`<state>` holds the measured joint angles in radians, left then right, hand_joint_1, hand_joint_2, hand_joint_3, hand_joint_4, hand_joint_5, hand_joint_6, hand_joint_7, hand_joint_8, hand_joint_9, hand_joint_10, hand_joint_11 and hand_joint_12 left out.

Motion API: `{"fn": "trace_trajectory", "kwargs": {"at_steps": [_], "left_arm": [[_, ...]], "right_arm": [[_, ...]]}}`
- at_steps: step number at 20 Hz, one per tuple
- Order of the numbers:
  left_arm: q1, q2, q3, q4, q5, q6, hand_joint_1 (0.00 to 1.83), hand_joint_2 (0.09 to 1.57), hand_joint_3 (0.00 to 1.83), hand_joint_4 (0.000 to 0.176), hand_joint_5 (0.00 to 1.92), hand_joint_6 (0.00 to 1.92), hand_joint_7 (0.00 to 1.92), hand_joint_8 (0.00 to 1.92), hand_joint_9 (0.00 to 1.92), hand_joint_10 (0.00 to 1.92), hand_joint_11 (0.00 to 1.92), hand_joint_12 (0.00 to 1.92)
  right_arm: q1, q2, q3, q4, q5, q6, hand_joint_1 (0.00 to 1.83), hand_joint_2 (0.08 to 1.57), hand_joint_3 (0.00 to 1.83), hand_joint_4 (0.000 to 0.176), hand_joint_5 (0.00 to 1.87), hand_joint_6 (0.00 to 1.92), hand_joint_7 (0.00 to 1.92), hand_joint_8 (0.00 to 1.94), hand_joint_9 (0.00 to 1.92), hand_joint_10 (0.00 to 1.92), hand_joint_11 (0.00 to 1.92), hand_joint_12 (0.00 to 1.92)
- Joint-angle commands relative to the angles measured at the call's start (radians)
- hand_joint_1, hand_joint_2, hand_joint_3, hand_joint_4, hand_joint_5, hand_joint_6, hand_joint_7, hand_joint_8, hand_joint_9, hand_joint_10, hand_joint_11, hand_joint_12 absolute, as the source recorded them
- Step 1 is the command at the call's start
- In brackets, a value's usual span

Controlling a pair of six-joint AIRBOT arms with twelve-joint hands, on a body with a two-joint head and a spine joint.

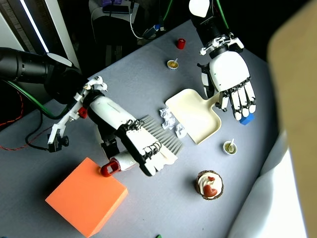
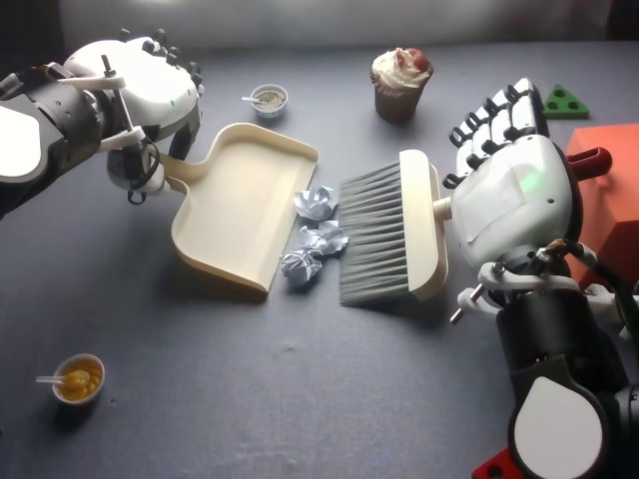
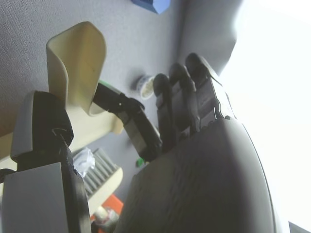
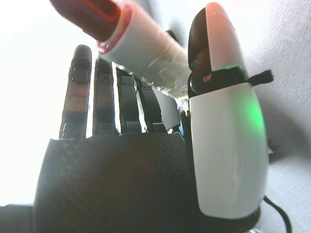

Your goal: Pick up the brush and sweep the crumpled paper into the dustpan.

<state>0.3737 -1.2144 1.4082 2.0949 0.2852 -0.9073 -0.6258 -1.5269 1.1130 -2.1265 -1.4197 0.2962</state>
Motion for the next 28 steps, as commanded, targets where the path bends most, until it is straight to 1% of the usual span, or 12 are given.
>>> {"fn": "trace_trajectory", "kwargs": {"at_steps": [1, 4, 6, 11, 17, 20, 21, 22, 24, 25, 26, 28], "left_arm": [[-0.012, 0.014, 0.003, 0.033, 0.071, 0.001, 1.08, 1.12, 0.0, 0.002, 0.98, 0.99, 0.31, 0.0, 0.21, 0.0, 0.01, 0.38], [-0.003, 0.015, 0.0, 0.065, 0.075, -0.041, 1.06, 1.13, 0.0, 0.037, 0.95, 1.02, 0.3, 0.0, 0.21, 0.0, 0.0, 0.36], [0.004, 0.018, -0.003, 0.079, 0.08, -0.061, 1.07, 1.13, 0.0, 0.0, 0.95, 1.02, 0.3, 0.0, 0.2, 0.0, 0.0, 0.35], [0.007, 0.023, -0.01, 0.079, 0.09, -0.065, 1.06, 1.12, 0.0, 0.045, 0.97, 1.0, 0.32, 0.0, 0.22, 0.0, 0.0, 0.29], [0.011, 0.027, -0.014, 0.078, 0.095, -0.071, 1.09, 1.11, 0.0, 0.0, 1.0, 0.95, 0.32, 0.0, 0.21, 0.01, 0.01, 0.25], [0.012, 0.028, -0.014, 0.077, 0.096, -0.073, 1.07, 1.12, 0.0, 0.037, 0.99, 0.97, 0.3, 0.0, 0.22, 0.0, 0.0, 0.27], [0.012, 0.028, -0.015, 0.077, 0.096, -0.073, 1.08, 1.12, 0.0, 0.009, 0.99, 0.97, 0.3, 0.0, 0.2, 0.0, 0.0, 0.26], [0.012, 0.029, -0.015, 0.077, 0.096, -0.074, 1.1, 1.11, 0.0, 0.0, 1.01, 0.94, 0.3, 0.0, 0.21, 0.0, 0.0, 0.28], [0.011, 0.029, -0.015, 0.077, 0.098, -0.076, 1.1, 1.11, 0.0, 0.0, 1.0, 0.95, 0.31, 0.0, 0.21, 0.0, 0.0, 0.25], [0.011, 0.03, -0.016, 0.077, 0.099, -0.076, 1.08, 1.1, 0.0, 0.032, 1.01, 0.93, 0.32, 0.0, 0.22, 0.01, 0.01, 0.25], [0.011, 0.03, -0.016, 0.077, 0.099, -0.076, 1.08, 1.1, 0.0, 0.032, 1.01, 0.93, 0.32, 0.0, 0.22, 0.01, 0.01, 0.25], [0.01, 0.03, -0.017, 0.076, 0.1, -0.076, 1.08, 1.11, 0.0, 0.017, 0.99, 0.97, 0.3, 0.0, 0.19, 0.0, 0.0, 0.24]], "right_arm": [[0.001, 0.002, 0.011, -0.084, -0.079, -0.004, 1.09, 1.02, 0.0, 0.0, 0.21, 0.01, 0.21, 0.0, 0.21, 0.0, 0.26, 0.01], [0.002, -0.012, 0.048, -0.072, -0.069, 0.004, 1.1, 1.02, 0.0, 0.0, 0.22, 0.01, 0.22, 0.0, 0.22, 0.01, 0.26, 0.01], [0.006, -0.018, 0.065, -0.061, -0.065, 0.01, 1.12, 1.01, 0.0, 0.0, 0.22, 0.01, 0.21, 0.0, 0.21, 0.01, 0.24, 0.0], [0.022, -0.021, 0.087, -0.027, -0.046, 0.015, 1.11, 0.99, 0.0, 0.0, 0.23, 0.0, 0.24, 0.0, 0.25, 0.01, 0.27, 0.01], [0.022, -0.02, 0.086, -0.054, -0.046, 0.015, 1.11, 1.0, 0.0, 0.0, 0.44, 0.01, 0.49, 0.01, 0.48, 0.01, 0.45, 0.07], [0.016, -0.02, 0.086, -0.072, -0.046, 0.015, 1.17, 0.99, 0.0, 0.0, 0.6, 0.01, 0.7, 0.01, 0.69, 0.02, 0.56, 0.12], [0.014, -0.02, 0.087, -0.079, -0.044, 0.015, 1.18, 1.02, 0.01, 0.0, 0.76, 0.03, 0.87, 0.01, 0.85, 0.02, 0.58, 0.31], [0.013, -0.02, 0.089, -0.081, -0.04, 0.015, 1.22, 1.08, 0.0, 0.0, 0.92, 0.71, 1.02, 0.77, 0.95, 0.04, 0.51, 0.7], [0.013, -0.02, 0.094, -0.081, -0.037, 0.015, 1.18, 1.11, 0.0, 0.0, 0.99, 0.89, 0.75, 1.39, 0.65, 1.38, 0.4, 1.57], [0.013, -0.02, 0.094, -0.081, -0.037, 0.015, 1.19, 1.06, 0.0, 0.0, 1.11, 0.75, 0.84, 1.83, 0.74, 1.9, 0.63, 1.91], [0.013, -0.02, 0.095, -0.081, -0.036, 0.015, 1.19, 1.06, 0.0, 0.0, 1.11, 0.75, 0.84, 1.83, 0.74, 1.9, 0.63, 1.91], [0.009, -0.02, 0.096, -0.081, -0.034, 0.015, 1.32, 1.04, 0.0, 0.0, 0.95, 1.75, 0.98, 1.94, 0.99, 1.92, 0.88, 1.92]]}}
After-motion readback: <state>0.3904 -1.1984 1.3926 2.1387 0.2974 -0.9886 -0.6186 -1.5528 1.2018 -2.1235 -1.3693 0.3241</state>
